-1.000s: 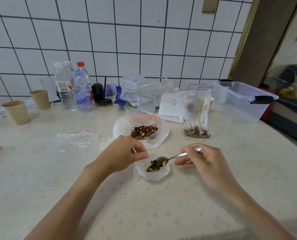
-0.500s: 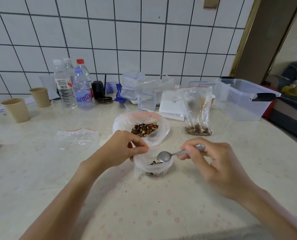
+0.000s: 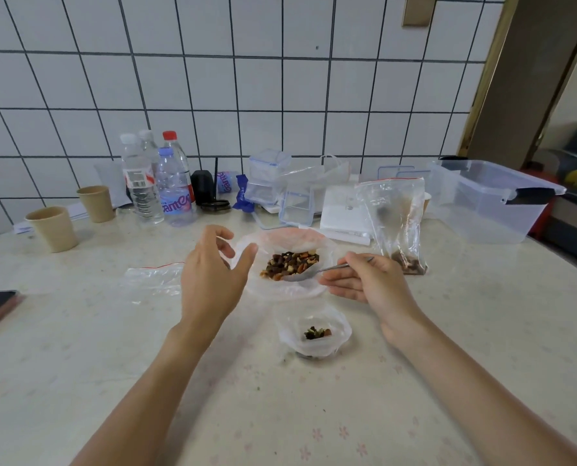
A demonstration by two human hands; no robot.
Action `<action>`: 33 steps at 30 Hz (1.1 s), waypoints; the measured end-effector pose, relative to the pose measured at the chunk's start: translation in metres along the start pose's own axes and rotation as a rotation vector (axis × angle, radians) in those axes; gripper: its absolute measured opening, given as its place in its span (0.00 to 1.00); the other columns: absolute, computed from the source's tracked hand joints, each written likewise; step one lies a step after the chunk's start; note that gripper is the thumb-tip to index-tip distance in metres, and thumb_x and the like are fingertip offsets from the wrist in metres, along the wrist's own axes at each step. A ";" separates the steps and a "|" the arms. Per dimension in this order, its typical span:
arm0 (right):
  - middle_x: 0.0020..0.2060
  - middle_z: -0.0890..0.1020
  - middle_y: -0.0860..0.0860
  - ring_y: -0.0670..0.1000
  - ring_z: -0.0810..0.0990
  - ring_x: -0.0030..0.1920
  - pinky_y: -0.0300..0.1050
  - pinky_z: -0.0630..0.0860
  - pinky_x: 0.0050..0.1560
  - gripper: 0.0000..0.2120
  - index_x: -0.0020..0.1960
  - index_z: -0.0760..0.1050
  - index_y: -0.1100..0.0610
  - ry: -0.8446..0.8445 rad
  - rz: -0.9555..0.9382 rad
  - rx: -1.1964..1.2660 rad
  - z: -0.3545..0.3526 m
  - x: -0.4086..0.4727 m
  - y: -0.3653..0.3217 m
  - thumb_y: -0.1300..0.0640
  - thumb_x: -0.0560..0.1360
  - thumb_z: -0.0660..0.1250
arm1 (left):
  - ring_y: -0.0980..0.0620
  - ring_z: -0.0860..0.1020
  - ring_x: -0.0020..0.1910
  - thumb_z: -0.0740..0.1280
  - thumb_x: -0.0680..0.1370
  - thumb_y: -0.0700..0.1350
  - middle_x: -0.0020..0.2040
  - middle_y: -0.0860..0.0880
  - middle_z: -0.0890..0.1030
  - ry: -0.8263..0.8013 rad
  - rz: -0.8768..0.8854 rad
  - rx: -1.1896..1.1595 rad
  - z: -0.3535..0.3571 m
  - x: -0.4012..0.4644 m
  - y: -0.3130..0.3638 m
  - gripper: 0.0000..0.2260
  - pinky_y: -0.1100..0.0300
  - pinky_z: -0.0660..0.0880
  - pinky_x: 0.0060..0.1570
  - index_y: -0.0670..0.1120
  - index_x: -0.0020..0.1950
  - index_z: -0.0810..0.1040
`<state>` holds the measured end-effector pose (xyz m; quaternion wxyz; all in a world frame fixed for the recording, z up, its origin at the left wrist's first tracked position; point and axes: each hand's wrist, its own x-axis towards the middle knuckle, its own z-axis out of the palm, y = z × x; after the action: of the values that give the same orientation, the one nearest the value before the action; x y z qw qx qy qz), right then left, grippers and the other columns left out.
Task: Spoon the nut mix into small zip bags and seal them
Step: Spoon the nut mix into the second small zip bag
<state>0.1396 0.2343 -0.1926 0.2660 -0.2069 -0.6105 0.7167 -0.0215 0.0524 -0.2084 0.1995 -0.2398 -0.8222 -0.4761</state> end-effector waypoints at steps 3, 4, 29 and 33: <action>0.41 0.88 0.59 0.56 0.89 0.46 0.43 0.85 0.43 0.13 0.49 0.81 0.64 -0.039 0.001 -0.046 0.013 0.015 0.008 0.56 0.84 0.64 | 0.61 0.76 0.41 0.70 0.77 0.64 0.56 0.54 0.75 -0.022 -0.084 0.068 0.005 -0.001 -0.010 0.26 0.56 0.72 0.44 0.51 0.66 0.69; 0.41 0.88 0.59 0.56 0.89 0.46 0.42 0.85 0.43 0.13 0.50 0.81 0.64 -0.051 0.004 -0.056 0.017 0.020 0.010 0.55 0.84 0.64 | 0.61 0.76 0.43 0.68 0.77 0.66 0.60 0.53 0.75 -0.063 -0.108 0.073 0.008 -0.001 -0.013 0.29 0.54 0.74 0.47 0.50 0.70 0.68; 0.37 0.87 0.58 0.55 0.89 0.38 0.48 0.84 0.32 0.10 0.51 0.79 0.66 0.114 -0.054 -0.108 0.030 0.061 0.052 0.60 0.84 0.65 | 0.58 0.82 0.33 0.66 0.84 0.50 0.54 0.57 0.84 -0.269 -0.164 -0.336 0.033 -0.003 -0.017 0.11 0.66 0.74 0.27 0.53 0.66 0.81; 0.39 0.87 0.59 0.56 0.89 0.39 0.53 0.85 0.36 0.09 0.48 0.79 0.63 0.102 -0.096 -0.174 0.034 0.060 0.055 0.60 0.84 0.65 | 0.57 0.82 0.34 0.66 0.84 0.49 0.52 0.55 0.85 -0.272 -0.190 -0.342 0.032 -0.003 -0.018 0.11 0.66 0.74 0.27 0.52 0.65 0.81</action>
<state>0.0656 0.2403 -0.2390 0.3118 -0.2360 -0.6653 0.6359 -0.0323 0.0727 -0.2374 -0.0023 -0.2537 -0.7678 -0.5883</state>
